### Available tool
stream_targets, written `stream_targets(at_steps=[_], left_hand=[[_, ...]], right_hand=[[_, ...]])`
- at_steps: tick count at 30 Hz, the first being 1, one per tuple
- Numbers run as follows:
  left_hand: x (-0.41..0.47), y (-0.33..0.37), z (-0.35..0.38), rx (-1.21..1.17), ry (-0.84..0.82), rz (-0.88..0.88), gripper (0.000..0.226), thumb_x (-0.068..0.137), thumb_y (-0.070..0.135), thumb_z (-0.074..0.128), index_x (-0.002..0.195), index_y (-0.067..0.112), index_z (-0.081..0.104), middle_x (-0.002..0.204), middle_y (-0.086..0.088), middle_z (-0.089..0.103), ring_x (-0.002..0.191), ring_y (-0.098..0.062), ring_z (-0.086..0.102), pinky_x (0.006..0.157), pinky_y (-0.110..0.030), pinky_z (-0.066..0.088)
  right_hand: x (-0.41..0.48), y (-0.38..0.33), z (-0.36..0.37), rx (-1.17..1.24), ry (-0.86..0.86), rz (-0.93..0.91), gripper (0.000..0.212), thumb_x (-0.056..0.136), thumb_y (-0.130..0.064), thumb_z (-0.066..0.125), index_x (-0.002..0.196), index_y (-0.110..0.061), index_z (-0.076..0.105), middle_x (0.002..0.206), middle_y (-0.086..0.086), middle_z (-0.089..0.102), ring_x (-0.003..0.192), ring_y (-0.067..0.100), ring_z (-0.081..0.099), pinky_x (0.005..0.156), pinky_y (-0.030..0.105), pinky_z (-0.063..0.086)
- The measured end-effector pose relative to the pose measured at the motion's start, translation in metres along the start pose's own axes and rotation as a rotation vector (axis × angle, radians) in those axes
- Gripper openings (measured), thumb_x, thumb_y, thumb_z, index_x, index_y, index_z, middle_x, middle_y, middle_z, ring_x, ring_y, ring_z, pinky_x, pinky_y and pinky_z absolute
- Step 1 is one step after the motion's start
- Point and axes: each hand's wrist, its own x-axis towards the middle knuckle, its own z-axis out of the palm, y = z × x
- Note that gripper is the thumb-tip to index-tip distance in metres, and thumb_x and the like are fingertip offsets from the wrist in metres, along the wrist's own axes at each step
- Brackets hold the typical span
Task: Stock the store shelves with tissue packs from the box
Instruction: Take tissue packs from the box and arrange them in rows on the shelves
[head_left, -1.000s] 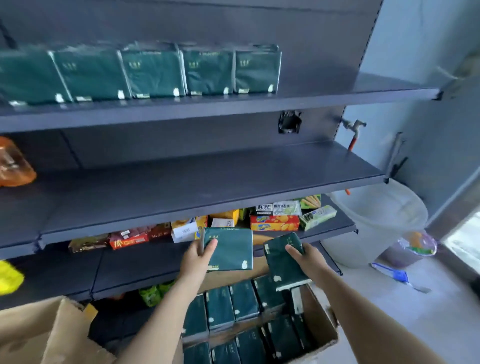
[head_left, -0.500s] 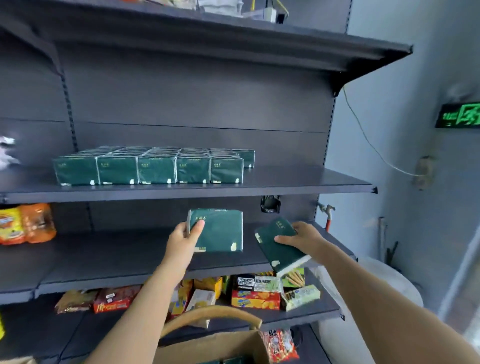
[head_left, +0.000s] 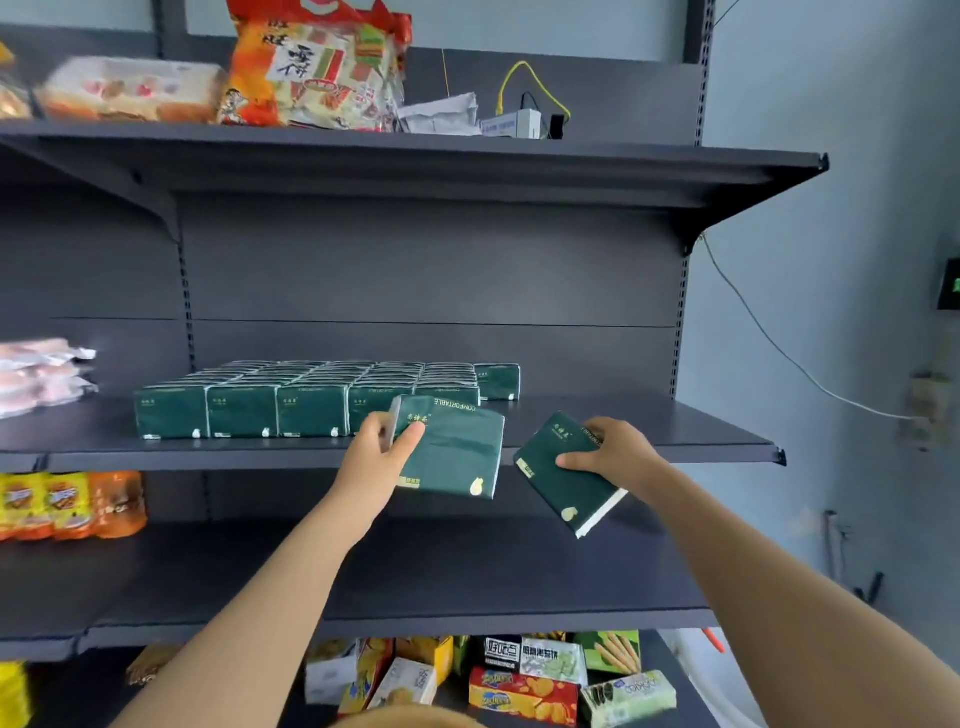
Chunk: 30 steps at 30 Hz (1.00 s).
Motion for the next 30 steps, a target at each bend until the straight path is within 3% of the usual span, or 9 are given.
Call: stream_targets(at_steps=[4, 8, 16, 23, 27, 30], left_hand=[[0.044, -0.003, 0.005, 0.05, -0.002, 0.046, 0.025, 0.094, 0.041, 0.052, 0.108, 0.02, 0.051, 0.116, -0.013, 0.057, 0.097, -0.02, 0.053, 0.072, -0.023, 0.038], [0.099, -0.008, 0.009, 0.029, 0.032, 0.05, 0.027, 0.094, 0.04, 0.052, 0.111, 0.02, 0.051, 0.115, -0.01, 0.058, 0.105, -0.025, 0.055, 0.084, -0.034, 0.041], [0.203, -0.022, 0.027, 0.058, 0.017, 0.092, 0.029, 0.094, 0.042, 0.05, 0.111, 0.019, 0.047, 0.112, -0.007, 0.056, 0.102, -0.022, 0.053, 0.076, -0.031, 0.039], [0.258, -0.028, 0.038, 0.059, 0.051, 0.062, 0.026, 0.095, 0.044, 0.047, 0.109, 0.021, 0.045, 0.113, -0.004, 0.054, 0.09, -0.012, 0.049, 0.067, -0.024, 0.036], [0.282, -0.034, 0.048, 0.028, 0.067, 0.029, 0.028, 0.095, 0.045, 0.047, 0.112, 0.023, 0.045, 0.111, 0.003, 0.053, 0.102, -0.015, 0.048, 0.08, -0.03, 0.034], [0.298, -0.041, 0.061, 0.032, 0.095, 0.01, 0.029, 0.094, 0.046, 0.047, 0.112, 0.023, 0.046, 0.108, 0.004, 0.053, 0.097, -0.013, 0.049, 0.079, -0.031, 0.036]], right_hand=[[0.043, 0.004, -0.004, -0.023, 0.013, -0.021, 0.04, 0.074, -0.035, 0.079, 0.106, -0.02, 0.06, 0.092, -0.006, 0.063, 0.08, 0.011, 0.06, 0.059, 0.02, 0.044], [0.097, 0.01, -0.005, -0.033, 0.037, -0.006, 0.045, 0.073, -0.036, 0.079, 0.111, -0.019, 0.062, 0.095, -0.004, 0.067, 0.084, 0.014, 0.063, 0.07, 0.026, 0.05], [0.196, 0.005, 0.014, -0.005, 0.09, -0.045, 0.045, 0.071, -0.03, 0.081, 0.11, -0.019, 0.062, 0.095, -0.003, 0.067, 0.08, 0.013, 0.064, 0.06, 0.021, 0.048], [0.267, 0.012, 0.035, -0.188, 0.08, -0.104, 0.05, 0.069, -0.029, 0.082, 0.113, -0.017, 0.06, 0.101, -0.003, 0.064, 0.087, 0.015, 0.058, 0.074, 0.027, 0.048], [0.316, 0.022, 0.046, -0.299, 0.055, -0.142, 0.054, 0.069, -0.031, 0.082, 0.116, -0.02, 0.057, 0.104, -0.005, 0.063, 0.091, 0.016, 0.057, 0.078, 0.029, 0.05], [0.357, 0.028, 0.06, -0.397, 0.03, -0.206, 0.06, 0.07, -0.037, 0.079, 0.123, -0.023, 0.055, 0.113, -0.002, 0.063, 0.106, 0.019, 0.053, 0.086, 0.031, 0.048]])
